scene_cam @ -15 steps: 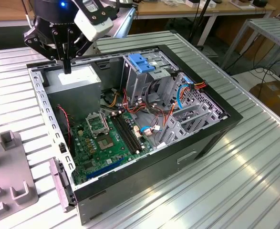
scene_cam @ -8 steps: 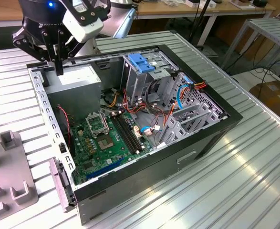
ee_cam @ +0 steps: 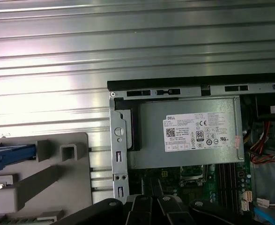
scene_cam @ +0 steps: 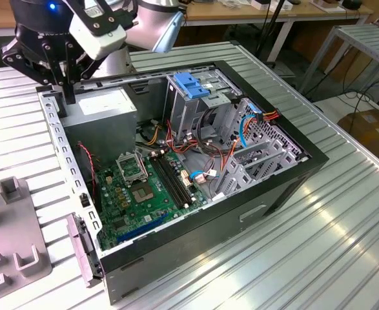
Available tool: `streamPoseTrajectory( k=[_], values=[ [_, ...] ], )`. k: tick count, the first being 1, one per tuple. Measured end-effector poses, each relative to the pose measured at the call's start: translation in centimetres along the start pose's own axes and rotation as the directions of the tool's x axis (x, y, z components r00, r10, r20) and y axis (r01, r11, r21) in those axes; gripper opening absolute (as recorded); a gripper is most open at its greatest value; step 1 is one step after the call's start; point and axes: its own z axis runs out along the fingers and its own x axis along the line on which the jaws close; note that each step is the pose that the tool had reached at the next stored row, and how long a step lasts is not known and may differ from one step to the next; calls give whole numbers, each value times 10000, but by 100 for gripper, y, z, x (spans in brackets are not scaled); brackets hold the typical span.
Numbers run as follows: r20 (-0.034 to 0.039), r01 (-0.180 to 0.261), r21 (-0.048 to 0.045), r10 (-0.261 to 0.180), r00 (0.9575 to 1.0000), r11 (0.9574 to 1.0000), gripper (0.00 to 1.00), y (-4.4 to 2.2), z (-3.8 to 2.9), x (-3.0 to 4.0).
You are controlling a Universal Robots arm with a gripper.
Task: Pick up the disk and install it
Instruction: 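Reach for the disk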
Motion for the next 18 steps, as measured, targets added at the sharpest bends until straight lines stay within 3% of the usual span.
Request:
streamPoseTrajectory(
  k=[5,9,18],
  values=[
    [0,0,0,0,10000,10000,10,-11,-5,174],
    [0,0,0,0,10000,10000,10,-15,-7,243],
    [0,0,0,0,10000,10000,10,12,-12,525]
  ],
)
